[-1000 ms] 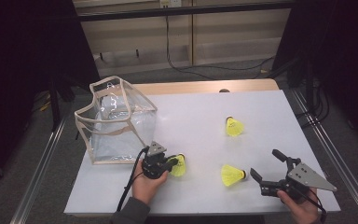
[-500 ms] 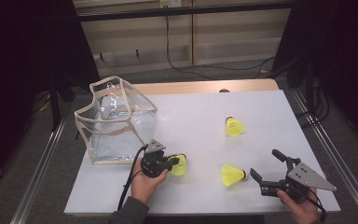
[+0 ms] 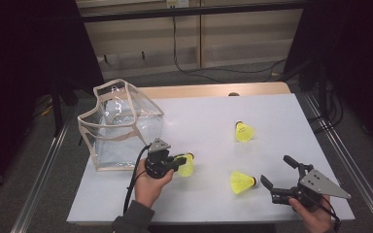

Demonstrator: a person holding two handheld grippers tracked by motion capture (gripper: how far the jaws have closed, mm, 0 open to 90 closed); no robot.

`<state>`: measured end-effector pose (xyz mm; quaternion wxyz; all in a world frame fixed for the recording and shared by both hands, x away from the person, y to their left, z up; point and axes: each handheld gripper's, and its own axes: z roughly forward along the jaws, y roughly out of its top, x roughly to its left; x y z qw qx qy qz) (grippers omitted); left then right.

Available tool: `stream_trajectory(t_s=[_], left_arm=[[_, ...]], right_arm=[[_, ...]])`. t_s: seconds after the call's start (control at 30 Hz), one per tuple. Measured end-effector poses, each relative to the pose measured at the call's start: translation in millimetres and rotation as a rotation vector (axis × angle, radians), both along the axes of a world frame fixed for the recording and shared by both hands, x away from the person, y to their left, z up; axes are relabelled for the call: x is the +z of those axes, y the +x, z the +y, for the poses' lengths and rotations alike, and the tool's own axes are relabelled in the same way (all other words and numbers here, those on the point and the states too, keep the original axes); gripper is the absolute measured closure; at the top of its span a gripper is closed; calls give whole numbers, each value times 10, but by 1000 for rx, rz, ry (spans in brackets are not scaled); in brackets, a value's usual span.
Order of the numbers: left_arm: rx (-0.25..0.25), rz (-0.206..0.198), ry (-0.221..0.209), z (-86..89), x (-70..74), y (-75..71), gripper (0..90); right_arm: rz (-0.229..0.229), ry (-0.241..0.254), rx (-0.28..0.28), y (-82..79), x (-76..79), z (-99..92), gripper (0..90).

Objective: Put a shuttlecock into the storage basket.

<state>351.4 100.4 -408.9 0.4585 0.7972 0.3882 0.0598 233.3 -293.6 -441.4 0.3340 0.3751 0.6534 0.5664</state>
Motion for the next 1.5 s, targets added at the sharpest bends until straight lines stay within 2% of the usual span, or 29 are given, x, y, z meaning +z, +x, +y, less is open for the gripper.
stream_trajectory(t_s=[0.13,0.23,0.37,0.7,0.93,1.17,1.43,1.5], left_arm=[[4,4,-8,2,39,22,840],[1,4,3,-6,71,33,840],[2,-12,4,-11,121,43,840],[-3,-19,5,-6,237,75,840],[-3,-16,-5,-10,264,100,840],[-11,-7,6,-11,293,153,840],[-4,-8,-9,-15,344,211,839],[-4,-8,1,-21,351,222,840]], right_arm=[[1,0,1,4,-3,0,15],[2,-1,1,5,-2,-1,15],[1,-2,0,8,-4,-5,15],[10,-1,3,18,-12,-4,12],[10,0,3,19,-13,-2,11],[11,2,5,17,-12,3,12],[11,-1,5,16,-13,5,12],[10,0,6,17,-13,4,12]])
